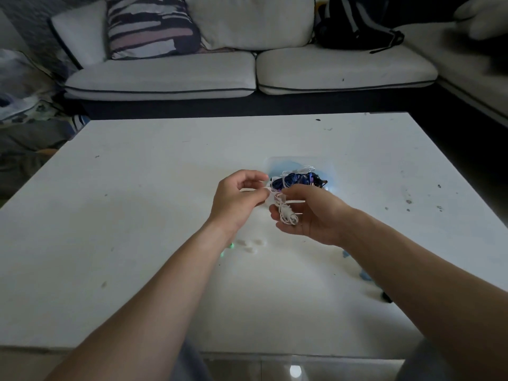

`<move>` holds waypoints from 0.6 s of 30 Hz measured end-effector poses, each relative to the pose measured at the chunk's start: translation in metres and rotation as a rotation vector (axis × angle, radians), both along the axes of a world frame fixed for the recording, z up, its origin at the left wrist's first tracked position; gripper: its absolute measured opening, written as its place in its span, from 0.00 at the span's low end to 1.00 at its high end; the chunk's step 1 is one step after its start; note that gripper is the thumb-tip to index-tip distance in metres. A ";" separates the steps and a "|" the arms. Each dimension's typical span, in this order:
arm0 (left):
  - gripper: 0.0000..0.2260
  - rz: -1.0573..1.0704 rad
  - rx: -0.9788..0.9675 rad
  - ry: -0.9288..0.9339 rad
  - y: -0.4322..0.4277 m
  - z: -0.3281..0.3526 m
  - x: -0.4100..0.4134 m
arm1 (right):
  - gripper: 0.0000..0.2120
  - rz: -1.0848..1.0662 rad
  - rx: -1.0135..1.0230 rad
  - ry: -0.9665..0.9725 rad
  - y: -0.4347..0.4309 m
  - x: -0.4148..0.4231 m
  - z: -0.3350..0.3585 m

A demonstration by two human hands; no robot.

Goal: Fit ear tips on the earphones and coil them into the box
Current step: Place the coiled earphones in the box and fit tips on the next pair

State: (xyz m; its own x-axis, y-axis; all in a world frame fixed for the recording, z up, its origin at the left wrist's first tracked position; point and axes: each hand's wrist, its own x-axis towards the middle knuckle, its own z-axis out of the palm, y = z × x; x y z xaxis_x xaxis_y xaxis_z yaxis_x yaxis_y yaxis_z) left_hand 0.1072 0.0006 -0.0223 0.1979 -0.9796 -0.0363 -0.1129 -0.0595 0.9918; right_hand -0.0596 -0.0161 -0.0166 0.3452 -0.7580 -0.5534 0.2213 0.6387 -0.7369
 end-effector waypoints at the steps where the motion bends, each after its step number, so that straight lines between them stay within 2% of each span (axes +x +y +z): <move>1: 0.11 0.011 -0.011 -0.032 0.000 0.001 0.000 | 0.09 -0.021 0.001 -0.011 0.000 -0.001 0.000; 8: 0.11 0.039 0.003 -0.180 -0.020 0.005 -0.006 | 0.13 -0.189 -0.142 0.055 -0.028 -0.008 0.015; 13: 0.10 0.043 -0.017 -0.249 -0.059 0.009 -0.014 | 0.09 -0.266 -0.208 0.114 -0.066 -0.008 0.026; 15: 0.10 0.061 -0.021 -0.280 -0.075 0.006 -0.016 | 0.08 -0.254 -0.256 0.212 -0.084 -0.005 0.028; 18: 0.10 0.052 0.011 -0.392 -0.092 -0.002 -0.015 | 0.08 -0.173 -0.319 0.473 -0.111 -0.003 0.022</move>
